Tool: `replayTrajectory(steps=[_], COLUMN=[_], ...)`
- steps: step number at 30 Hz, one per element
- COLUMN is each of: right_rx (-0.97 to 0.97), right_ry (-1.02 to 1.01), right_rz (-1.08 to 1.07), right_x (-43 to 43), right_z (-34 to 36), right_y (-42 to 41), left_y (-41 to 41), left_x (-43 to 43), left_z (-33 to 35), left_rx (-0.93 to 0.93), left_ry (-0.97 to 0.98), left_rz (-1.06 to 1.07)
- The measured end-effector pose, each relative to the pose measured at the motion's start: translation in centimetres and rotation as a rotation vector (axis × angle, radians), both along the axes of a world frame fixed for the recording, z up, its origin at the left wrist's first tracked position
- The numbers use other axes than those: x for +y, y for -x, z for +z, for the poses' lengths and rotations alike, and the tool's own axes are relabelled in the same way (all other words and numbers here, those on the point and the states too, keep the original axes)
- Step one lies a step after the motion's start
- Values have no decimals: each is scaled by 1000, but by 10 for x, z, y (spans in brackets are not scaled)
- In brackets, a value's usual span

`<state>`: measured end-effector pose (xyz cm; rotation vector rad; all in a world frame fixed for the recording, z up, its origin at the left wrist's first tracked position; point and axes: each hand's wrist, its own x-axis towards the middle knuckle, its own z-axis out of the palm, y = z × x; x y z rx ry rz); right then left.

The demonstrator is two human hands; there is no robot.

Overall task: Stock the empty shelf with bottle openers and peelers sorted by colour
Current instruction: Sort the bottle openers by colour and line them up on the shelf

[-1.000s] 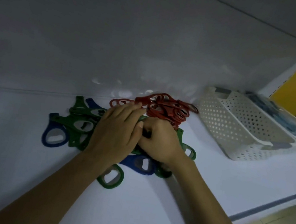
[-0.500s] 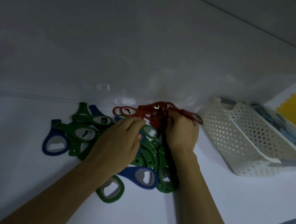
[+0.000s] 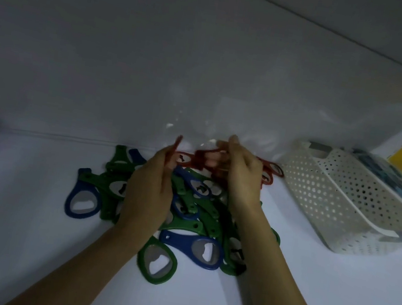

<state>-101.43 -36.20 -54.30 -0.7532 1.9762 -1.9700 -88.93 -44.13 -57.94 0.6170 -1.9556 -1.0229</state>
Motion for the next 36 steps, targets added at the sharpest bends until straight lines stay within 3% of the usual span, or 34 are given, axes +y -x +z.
replayTrajectory(steps=[2,6,10,12,26,30,36], right_rx=[82,290,271,322,872,791,522], right_ry=[-113,-570,-957,-1010,-779,-539,-206], right_rz=[-251,-404,-302,-246,-196,-210,-284], right_x=[0,8,12,9,-7,-1,-2], right_z=[-5,-12,-21,-26,-21,-14,-7], right_y=[25,88,110,101,14,4,-6], left_y=[0,1,1,1,1,1,2], left_x=[-2,-5,-5,-6,-7,-6,-5], left_z=[0,0,-1,-2,-2,-3,0], left_rx=[82,136,124,127,189,183,256], left_ry=[-75,-138,-135,-142,-230,-240,-360], left_rz=[22,4,-2,-2,-40,-61,-57])
